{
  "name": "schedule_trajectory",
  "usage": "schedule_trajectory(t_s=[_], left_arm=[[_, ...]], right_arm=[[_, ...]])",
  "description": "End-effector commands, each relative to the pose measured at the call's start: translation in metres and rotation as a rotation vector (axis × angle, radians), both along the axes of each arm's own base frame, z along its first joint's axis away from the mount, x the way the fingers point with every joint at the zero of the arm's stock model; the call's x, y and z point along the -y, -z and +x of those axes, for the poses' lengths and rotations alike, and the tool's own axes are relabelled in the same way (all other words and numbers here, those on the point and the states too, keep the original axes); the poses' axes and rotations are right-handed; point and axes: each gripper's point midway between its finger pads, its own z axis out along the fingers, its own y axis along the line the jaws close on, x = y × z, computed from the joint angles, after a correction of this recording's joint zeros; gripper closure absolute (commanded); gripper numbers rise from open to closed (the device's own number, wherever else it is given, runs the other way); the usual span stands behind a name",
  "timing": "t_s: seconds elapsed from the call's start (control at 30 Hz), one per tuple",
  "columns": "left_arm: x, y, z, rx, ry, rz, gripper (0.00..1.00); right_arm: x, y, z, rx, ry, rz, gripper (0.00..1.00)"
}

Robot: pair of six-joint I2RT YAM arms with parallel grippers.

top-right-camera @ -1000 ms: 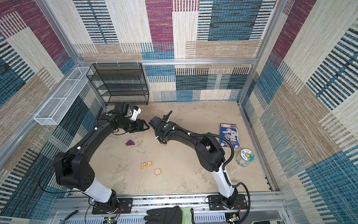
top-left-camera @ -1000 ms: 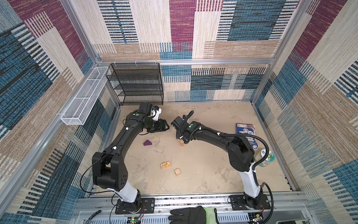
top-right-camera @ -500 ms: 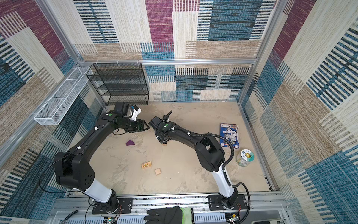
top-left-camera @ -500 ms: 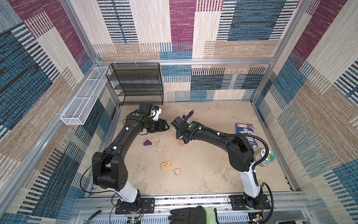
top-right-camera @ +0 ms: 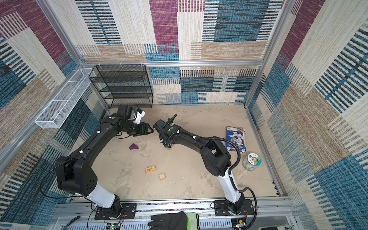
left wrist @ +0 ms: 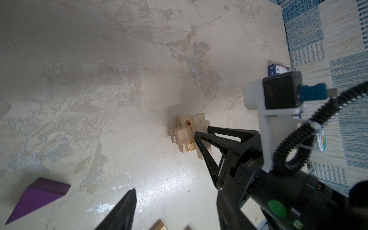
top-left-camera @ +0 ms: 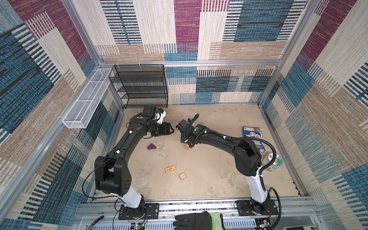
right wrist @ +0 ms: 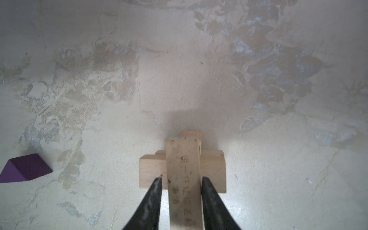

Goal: Build the wood block tower
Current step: 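Lower the text-printed block onto the stack top with the right gripper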

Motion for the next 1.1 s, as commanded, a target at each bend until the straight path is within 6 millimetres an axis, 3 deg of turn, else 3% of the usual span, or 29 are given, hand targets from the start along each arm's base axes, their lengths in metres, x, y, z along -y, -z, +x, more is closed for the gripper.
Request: schedule_trajectory(t_s=[0.0,1.07], left_arm=[[-0.0023,-0.0033,-0.0011,0.009,0.006,0.015,0.32],[-0.0032,-0.0017,-0.0010,0.006,0.004,0.021,0.32]], right_arm=[[-0.0020,-0.0006,-0.0004,-0.004,0.015,0.016,0.64],[-0.0034,-0.0001,-0.0035,-0.025,0.046,0.050,0.65]])
